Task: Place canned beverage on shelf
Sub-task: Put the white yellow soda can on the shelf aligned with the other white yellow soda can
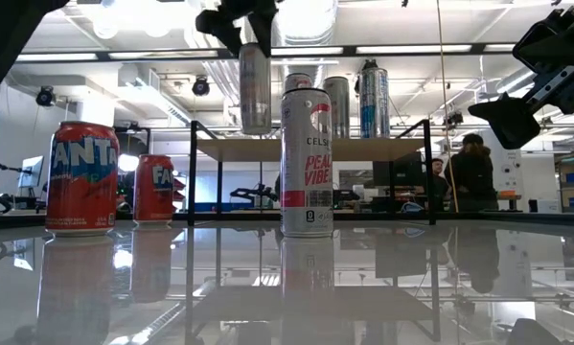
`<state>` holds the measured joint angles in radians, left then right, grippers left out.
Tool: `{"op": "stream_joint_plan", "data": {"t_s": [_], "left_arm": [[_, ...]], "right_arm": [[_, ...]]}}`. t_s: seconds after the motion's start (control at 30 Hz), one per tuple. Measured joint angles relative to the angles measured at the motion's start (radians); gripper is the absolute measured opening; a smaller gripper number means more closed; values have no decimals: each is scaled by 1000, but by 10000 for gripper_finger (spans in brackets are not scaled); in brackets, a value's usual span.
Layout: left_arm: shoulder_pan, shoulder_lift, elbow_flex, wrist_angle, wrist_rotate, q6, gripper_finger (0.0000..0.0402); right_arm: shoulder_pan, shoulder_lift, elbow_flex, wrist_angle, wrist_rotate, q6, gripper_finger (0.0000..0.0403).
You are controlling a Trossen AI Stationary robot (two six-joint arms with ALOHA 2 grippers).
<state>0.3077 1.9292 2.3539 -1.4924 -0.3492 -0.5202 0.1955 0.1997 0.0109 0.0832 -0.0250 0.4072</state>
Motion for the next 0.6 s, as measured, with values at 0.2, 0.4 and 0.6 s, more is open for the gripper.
{"op": "stream_joint_plan", "data": {"t_s": [0.2,0.4,0.6], "left_arm": [[6,32,0,7,0,-49,254],[12,51,4,16,-17,-169,254],[13,53,4,15,-62,-275,255]], "right_arm": [[0,1,0,0,0,0,370],[0,1,0,0,0,0,370],[0,1,0,0,0,0,370]]}}
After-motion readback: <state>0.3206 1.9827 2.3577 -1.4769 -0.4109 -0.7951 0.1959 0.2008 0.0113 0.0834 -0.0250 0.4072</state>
